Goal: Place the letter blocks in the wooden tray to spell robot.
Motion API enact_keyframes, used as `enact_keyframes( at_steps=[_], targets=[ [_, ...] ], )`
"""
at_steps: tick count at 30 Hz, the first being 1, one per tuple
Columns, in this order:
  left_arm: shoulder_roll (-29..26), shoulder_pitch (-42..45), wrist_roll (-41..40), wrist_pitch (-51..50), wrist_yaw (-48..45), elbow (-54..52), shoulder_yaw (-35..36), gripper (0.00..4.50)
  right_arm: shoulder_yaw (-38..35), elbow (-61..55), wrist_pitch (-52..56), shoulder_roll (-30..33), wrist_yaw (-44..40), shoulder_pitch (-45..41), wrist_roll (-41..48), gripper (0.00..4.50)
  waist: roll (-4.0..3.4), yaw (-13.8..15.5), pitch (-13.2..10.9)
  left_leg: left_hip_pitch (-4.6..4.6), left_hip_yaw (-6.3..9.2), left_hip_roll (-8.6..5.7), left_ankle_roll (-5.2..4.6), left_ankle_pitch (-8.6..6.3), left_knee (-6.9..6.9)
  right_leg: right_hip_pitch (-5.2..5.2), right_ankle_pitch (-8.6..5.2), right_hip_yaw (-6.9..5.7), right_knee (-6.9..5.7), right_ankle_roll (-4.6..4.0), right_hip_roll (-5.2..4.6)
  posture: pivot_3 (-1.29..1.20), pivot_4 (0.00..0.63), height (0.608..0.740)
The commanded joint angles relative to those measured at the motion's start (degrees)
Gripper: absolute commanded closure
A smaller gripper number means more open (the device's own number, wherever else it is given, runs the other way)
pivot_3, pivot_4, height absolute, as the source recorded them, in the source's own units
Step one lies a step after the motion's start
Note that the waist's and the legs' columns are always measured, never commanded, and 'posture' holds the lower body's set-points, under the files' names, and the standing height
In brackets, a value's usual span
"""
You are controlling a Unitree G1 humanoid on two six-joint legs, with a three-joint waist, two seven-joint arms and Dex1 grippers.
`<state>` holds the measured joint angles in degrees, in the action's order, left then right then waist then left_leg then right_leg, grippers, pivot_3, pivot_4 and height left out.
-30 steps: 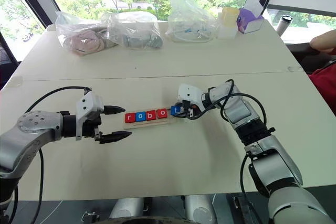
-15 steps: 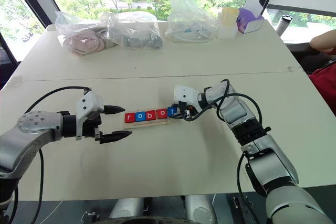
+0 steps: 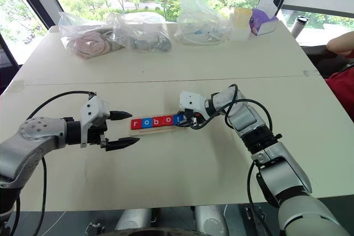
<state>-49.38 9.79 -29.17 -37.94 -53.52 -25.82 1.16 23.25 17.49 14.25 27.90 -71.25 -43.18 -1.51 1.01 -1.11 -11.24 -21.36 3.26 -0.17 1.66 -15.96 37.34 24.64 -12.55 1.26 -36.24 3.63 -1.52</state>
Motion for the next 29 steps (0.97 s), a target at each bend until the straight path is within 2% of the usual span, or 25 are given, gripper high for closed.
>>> enact_keyframes(
  at_steps=[1, 3, 4, 9, 14, 19, 22, 25, 29],
  targets=[
    [0.02, 0.48, 0.22, 0.71, 0.11, -0.76, 0.35, 0.00, -0.87, -1.02, -0.91, -0.77, 1.58, -1.13, -0.27, 1.33, 0.00, -0.01, 0.00, 0.00, 0.00, 0.00, 0.00, 0.00, 0.00, 0.00, 0.00, 0.00, 0.00, 0.00, 0.00, 0.00, 0.150, 0.740],
    [0.02, 0.46, 0.21, 0.72, 0.14, -0.77, 0.41, 0.00, -1.35, -1.21, -0.72, -0.88, 2.27, -1.60, -0.11, 0.27, 0.00, -0.01, 0.00, 0.00, 0.00, 0.00, 0.00, 0.00, 0.00, 0.00, 0.00, 0.00, 0.00, 0.00, 0.00, 0.00, 0.150, 0.740],
    [-0.01, 0.43, 0.19, 0.71, 0.14, -0.80, 0.45, 0.00, -2.04, -2.47, 0.18, -0.72, 2.19, -1.80, 0.72, 0.12, 0.00, 0.02, 0.00, 0.00, 0.00, 0.00, 0.00, 0.00, 0.00, 0.00, 0.00, 0.00, 0.00, 0.00, 0.00, 0.00, 0.150, 0.740],
    [-0.31, 0.02, -0.04, 0.67, -0.01, -1.14, 0.94, 0.00, -4.62, -9.58, 4.91, 1.10, 1.71, -0.60, 3.61, 0.12, -0.01, 0.09, 0.00, -0.02, 0.02, 0.00, 0.00, 0.00, 0.00, 0.01, 0.00, 0.00, 0.00, 0.00, -0.01, 0.00, 0.150, 0.740],
    [-0.62, -0.10, -1.42, -0.04, -0.24, -1.24, 2.71, 0.00, -7.45, -14.33, 7.61, 4.31, 5.37, 2.95, 3.28, 0.12, 0.00, 0.33, 0.00, -0.02, 0.03, 0.00, 0.00, 0.00, 0.00, 0.00, 0.00, -0.01, 0.00, 0.00, -0.01, 0.00, 0.150, 0.740],
    [0.67, -1.64, -3.59, -1.68, 2.55, 0.67, 8.76, 0.00, -9.73, -15.13, 8.54, 6.26, 10.86, 6.72, 2.02, 0.12, 0.00, 0.06, 0.00, -0.01, -0.02, -0.01, 0.00, 0.00, 0.01, 0.00, -0.01, 0.01, 0.01, -0.01, -0.03, 0.00, 0.150, 0.740],
    [0.50, -6.54, -3.55, -1.89, 3.79, 0.20, 13.60, 0.00, -14.25, -21.86, 15.71, 6.82, 10.95, 10.57, 7.69, 0.12, 0.00, -0.13, 0.00, 0.00, 0.00, 0.02, 0.00, 0.00, -0.03, 0.01, -0.01, 0.00, 0.00, 0.00, 0.00, 0.00, 0.150, 0.740],
    [0.37, -14.93, -6.58, -4.64, 3.46, -3.95, 20.48, 0.00, -21.59, -32.32, 26.89, 8.40, 10.82, 16.52, 16.41, 0.12, 0.00, -0.04, 0.00, -0.05, 0.03, 0.07, -0.01, 0.00, -0.13, 0.11, -0.01, 0.03, 0.01, 0.00, -0.02, 0.00, 0.150, 0.740],
    [2.50, -22.67, -8.62, -4.89, 4.34, -6.29, 25.96, 0.00, -28.50, -42.95, 37.23, 8.98, 14.66, 23.94, 23.70, 0.12, 0.01, 0.40, 0.01, -0.07, 0.08, 0.15, -0.01, -0.02, -0.09, 0.06, -0.04, 0.02, 0.06, 0.00, -0.09, 0.00, 0.150, 0.740]
  ],
)
